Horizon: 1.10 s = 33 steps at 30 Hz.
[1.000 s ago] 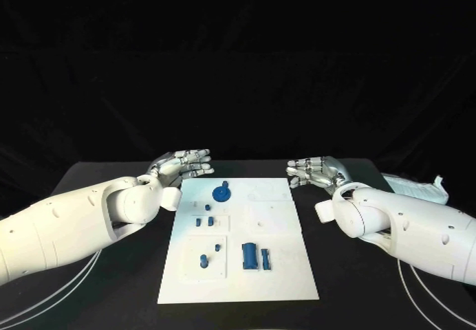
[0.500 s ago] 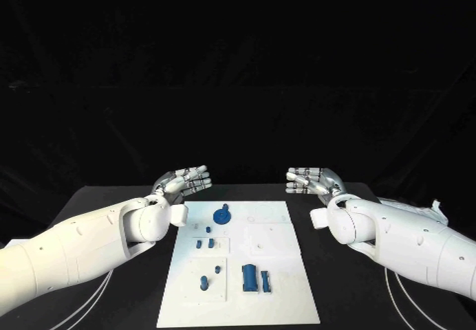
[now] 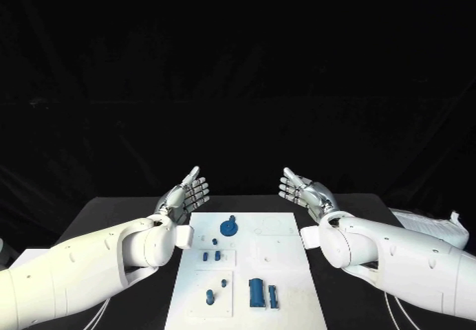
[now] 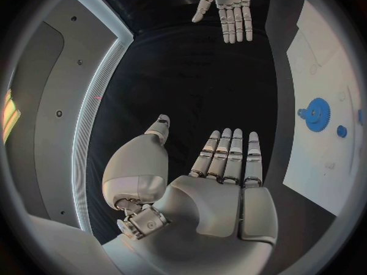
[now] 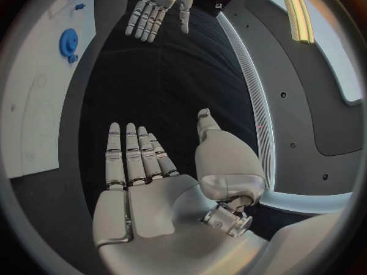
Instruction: Assemble the parts on the task board
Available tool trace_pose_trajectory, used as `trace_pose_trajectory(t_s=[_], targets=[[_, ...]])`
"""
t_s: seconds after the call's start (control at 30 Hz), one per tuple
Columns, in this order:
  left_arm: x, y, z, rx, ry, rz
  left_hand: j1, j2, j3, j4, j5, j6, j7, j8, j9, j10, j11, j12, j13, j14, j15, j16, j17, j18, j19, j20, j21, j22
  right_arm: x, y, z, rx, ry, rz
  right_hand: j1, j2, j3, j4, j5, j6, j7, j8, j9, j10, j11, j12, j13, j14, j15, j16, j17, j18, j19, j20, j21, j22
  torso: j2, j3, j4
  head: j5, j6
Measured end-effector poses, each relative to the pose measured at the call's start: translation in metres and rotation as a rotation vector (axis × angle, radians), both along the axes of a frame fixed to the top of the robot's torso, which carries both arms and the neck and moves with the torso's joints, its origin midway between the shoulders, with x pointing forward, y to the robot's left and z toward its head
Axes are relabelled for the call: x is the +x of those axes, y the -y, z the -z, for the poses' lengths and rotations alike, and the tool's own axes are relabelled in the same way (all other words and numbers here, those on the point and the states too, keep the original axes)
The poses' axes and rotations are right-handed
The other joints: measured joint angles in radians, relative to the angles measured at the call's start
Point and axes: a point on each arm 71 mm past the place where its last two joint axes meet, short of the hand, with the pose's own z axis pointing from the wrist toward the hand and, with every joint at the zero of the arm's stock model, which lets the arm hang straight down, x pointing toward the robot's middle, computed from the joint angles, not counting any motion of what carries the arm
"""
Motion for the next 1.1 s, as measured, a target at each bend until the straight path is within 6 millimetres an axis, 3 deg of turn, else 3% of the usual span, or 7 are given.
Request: trace_pose_trajectory(t_s=[0.13, 0.23, 0.43, 0.5, 0.6, 0.67, 1.1], targets=[[-0.014, 0.012, -0.006, 0.048, 0.029, -0.025, -0.101, 0.005, -0.019, -0.004, -0.003, -0.077, -0.038, -0.001, -0.001, -0.075, -0.024, -0.04, -0.002, -0.072, -0.016, -0.031, -0.023, -0.001, -0.058, -0.019, 0.0, -0.032, -0.015, -0.01, -0.009, 0.018, 0.01, 0.024, -0.109, -0.001, 0.0, 0.0, -0.004, -0.072, -0.037, 0.0, -0.002, -0.083, -0.012, -0.001, -0.002, -0.087, -0.003, 0.0, -0.032, -0.016, -0.081, -0.036, -0.001, -0.015, 0.0, 0.0026, 0.0038, 0.0, 0.002], [-0.021, 0.015, -0.01, 0.084, 0.052, -0.051, -0.168, 0.006, -0.033, -0.003, -0.007, -0.127, -0.055, -0.001, -0.002, -0.124, -0.035, -0.062, -0.003, -0.119, -0.024, -0.043, -0.032, -0.027, -0.094, -0.033, 0.0, -0.054, -0.022, -0.013, -0.013, 0.023, 0.015, 0.052, -0.181, -0.002, 0.0, 0.0, -0.004, -0.121, -0.053, 0.0, -0.002, -0.138, -0.017, -0.001, -0.002, -0.145, -0.004, 0.0, -0.046, -0.056, -0.136, -0.061, -0.005, -0.022, 0.001, 0.0033, 0.0049, 0.0, 0.002], [-0.029, 0.017, -0.016, 0.149, 0.098, -0.106, -0.279, 0.009, -0.08, -0.003, -0.007, -0.21, -0.074, -0.001, -0.003, -0.205, -0.044, -0.083, -0.003, -0.198, -0.03, -0.054, -0.042, -0.078, -0.157, -0.087, -0.004, -0.089, -0.027, -0.012, -0.017, 0.021, 0.022, 0.103, -0.303, -0.003, 0.0, 0.0, -0.004, -0.202, -0.07, 0.0, -0.003, -0.23, -0.021, -0.001, -0.003, -0.242, -0.005, -0.004, -0.06, -0.079, -0.228, -0.085, -0.005, -0.027, 0.001, 0.0039, 0.0056, 0.0, 0.002], [-0.03, 0.017, -0.017, 0.163, 0.108, -0.119, -0.314, 0.009, -0.098, -0.004, -0.007, -0.237, -0.077, -0.001, -0.003, -0.231, -0.047, -0.087, -0.004, -0.223, -0.031, -0.054, -0.043, -0.078, -0.174, -0.104, -0.004, -0.101, -0.027, -0.011, -0.017, 0.02, 0.023, 0.114, -0.335, -0.003, 0.002, -0.002, -0.004, -0.223, -0.072, 0.0, -0.003, -0.254, -0.022, -0.001, -0.003, -0.268, -0.006, -0.004, -0.062, -0.094, -0.252, -0.088, -0.005, -0.028, 0.001, 0.0039, 0.0057, 0.0, 0.002], [-0.03, 0.015, -0.018, 0.18, 0.121, -0.134, -0.356, 0.009, -0.111, -0.004, -0.007, -0.268, -0.079, -0.001, -0.003, -0.261, -0.048, -0.087, -0.003, -0.253, -0.033, -0.058, -0.044, -0.08, -0.197, -0.116, -0.004, -0.114, -0.027, -0.01, -0.017, 0.019, 0.024, 0.127, -0.386, -0.003, 0.003, -0.003, -0.004, -0.258, -0.076, 0.0, -0.003, -0.294, -0.023, -0.001, -0.003, -0.309, -0.006, -0.004, -0.064, -0.094, -0.29, -0.093, -0.009, -0.029, 0.001, 0.0041, 0.0058, 0.0, 0.002], [-0.03, 0.015, -0.019, 0.188, 0.128, -0.141, -0.38, 0.009, -0.118, -0.004, -0.007, -0.286, -0.081, -0.001, -0.003, -0.279, -0.049, -0.091, -0.003, -0.27, -0.033, -0.058, -0.045, -0.094, -0.212, -0.119, -0.004, -0.128, -0.027, -0.01, -0.017, 0.018, 0.024, 0.133, -0.412, -0.003, 0.003, -0.003, -0.004, -0.275, -0.076, -0.001, -0.003, -0.313, -0.024, -0.001, -0.003, -0.331, -0.005, -0.004, -0.065, -0.094, -0.311, -0.094, -0.009, -0.03, 0.001, 0.0042, 0.0058, 0.0, 0.002], [-0.03, 0.014, -0.02, 0.207, 0.144, -0.158, -0.496, 0.01, -0.131, -0.004, -0.007, -0.372, -0.083, -0.001, -0.003, -0.361, -0.051, -0.092, -0.003, -0.351, -0.033, -0.058, -0.046, -0.094, -0.275, -0.13, -0.004, -0.203, -0.027, -0.009, -0.017, 0.016, 0.025, 0.149, -0.538, -0.004, 0.003, -0.003, -0.004, -0.358, -0.08, -0.004, -0.003, -0.409, -0.024, -0.001, -0.003, -0.432, -0.006, -0.004, -0.067, -0.094, -0.406, -0.099, -0.009, -0.03, 0.001, 0.0042, 0.0058, 0.0, 0.003]])
